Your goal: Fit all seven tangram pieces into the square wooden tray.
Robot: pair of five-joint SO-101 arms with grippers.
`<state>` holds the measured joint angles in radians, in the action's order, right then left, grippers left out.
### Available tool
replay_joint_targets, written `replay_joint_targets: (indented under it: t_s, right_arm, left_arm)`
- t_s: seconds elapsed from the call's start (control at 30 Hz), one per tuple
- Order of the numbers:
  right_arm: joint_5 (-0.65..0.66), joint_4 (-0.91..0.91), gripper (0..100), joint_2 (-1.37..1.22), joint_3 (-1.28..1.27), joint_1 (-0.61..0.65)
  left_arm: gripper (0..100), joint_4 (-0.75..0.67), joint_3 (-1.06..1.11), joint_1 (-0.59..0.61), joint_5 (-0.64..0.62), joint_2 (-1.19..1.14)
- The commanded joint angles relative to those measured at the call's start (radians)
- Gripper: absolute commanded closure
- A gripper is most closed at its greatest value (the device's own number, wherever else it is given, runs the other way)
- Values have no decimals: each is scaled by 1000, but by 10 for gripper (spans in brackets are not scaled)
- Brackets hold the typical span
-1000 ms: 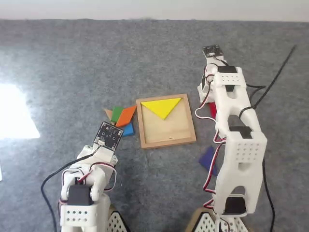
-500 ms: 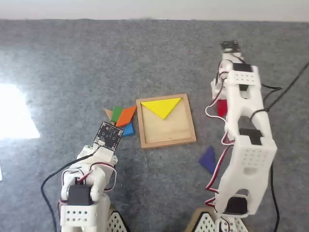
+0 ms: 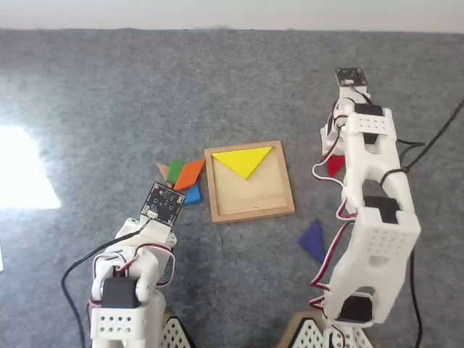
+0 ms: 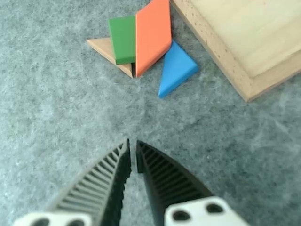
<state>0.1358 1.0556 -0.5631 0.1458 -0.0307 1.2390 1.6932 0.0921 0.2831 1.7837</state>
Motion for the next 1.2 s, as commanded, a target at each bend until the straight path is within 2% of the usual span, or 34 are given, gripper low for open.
replay_joint_targets:
  t_s: [0.0, 0.4, 0.5, 0.7, 0.9, 1.17]
  right_arm:
    - [14, 48, 660, -82, 114, 8]
    - [74, 96, 660, -142, 163, 93]
    - [94, 119, 701, -143, 163, 111]
    - [94, 117, 708, -143, 163, 110]
    - [94, 117, 801, -143, 163, 116]
    - [92, 196, 788, -13, 166, 88]
  left_arm:
    - [980, 6, -8, 5, -6, -8]
    - [980, 6, -8, 5, -6, -8]
    - [980, 6, -8, 5, -6, -8]
    - [980, 6, -8, 5, -6, -8]
    - [980, 6, -8, 5, -6, -8]
    - [980, 6, -8, 5, -6, -8]
